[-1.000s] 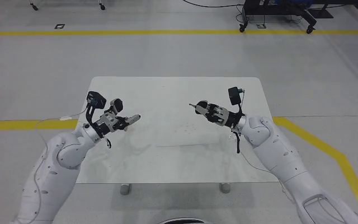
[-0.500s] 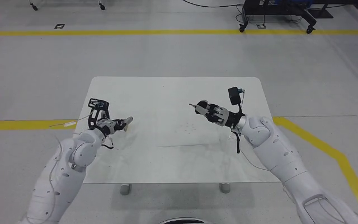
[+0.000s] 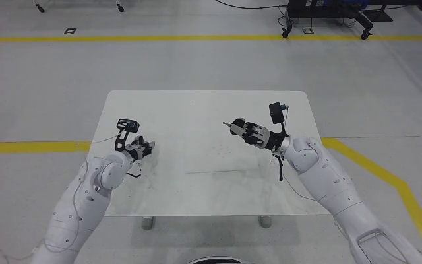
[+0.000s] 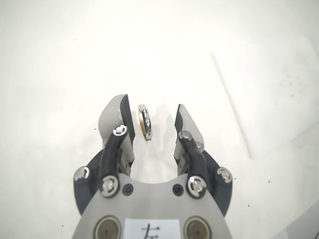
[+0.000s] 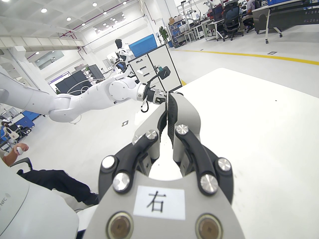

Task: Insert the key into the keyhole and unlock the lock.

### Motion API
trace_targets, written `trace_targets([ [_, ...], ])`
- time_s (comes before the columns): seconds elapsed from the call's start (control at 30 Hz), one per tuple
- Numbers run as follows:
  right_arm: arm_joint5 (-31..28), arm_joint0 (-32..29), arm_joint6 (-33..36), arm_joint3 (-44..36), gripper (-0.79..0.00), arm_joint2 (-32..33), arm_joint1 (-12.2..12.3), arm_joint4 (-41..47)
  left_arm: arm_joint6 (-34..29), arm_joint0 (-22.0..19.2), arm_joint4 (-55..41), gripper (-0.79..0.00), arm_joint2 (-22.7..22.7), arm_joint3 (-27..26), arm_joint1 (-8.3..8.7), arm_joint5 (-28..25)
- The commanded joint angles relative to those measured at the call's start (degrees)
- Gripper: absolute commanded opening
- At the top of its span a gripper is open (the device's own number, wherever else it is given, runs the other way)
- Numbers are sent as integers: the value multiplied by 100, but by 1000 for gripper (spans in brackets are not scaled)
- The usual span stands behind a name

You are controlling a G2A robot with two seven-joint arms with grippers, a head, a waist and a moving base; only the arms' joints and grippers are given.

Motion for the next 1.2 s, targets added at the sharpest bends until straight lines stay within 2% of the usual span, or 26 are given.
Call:
trace_targets([
  [0.0, 0, 0, 0, 0, -785, 0, 0, 0, -38, -24, 18, -773, 45, 17, -14, 20],
  [0.2, 0, 0, 0, 0, -785, 0, 0, 0, -216, -16, 79, -785, 64, 27, -34, 109],
  [0.43, 0, 0, 0, 0, -785, 0, 0, 0, 70, 122, 123, -785, -104, -143, -23, -25],
  [0.6, 0, 0, 0, 0, -785, 0, 0, 0, 464, 143, -439, -785, -181, -128, -20, -1244],
  [0.67, 0, 0, 0, 0, -785, 0, 0, 0, 616, 109, -974, -785, -166, -44, -31, -2072],
  [0.8, 0, 0, 0, 0, -785, 0, 0, 0, 777, -143, -2492, -785, -65, 553, -86, -3711],
  [0.9, 0, 0, 0, 0, -785, 0, 0, 0, 346, -570, -3719, -785, 268, 1228, -163, -4607],
  [1.03, 0, 0, 0, 0, -785, 0, 0, 0, -476, -1245, -4968, -785, 809, 1974, -287, -4986],
  [1.17, 0, 0, 0, 0, -785, 0, 0, 0, -795, -1824, -5405, -785, 1162, 2498, -423, -4752],
])
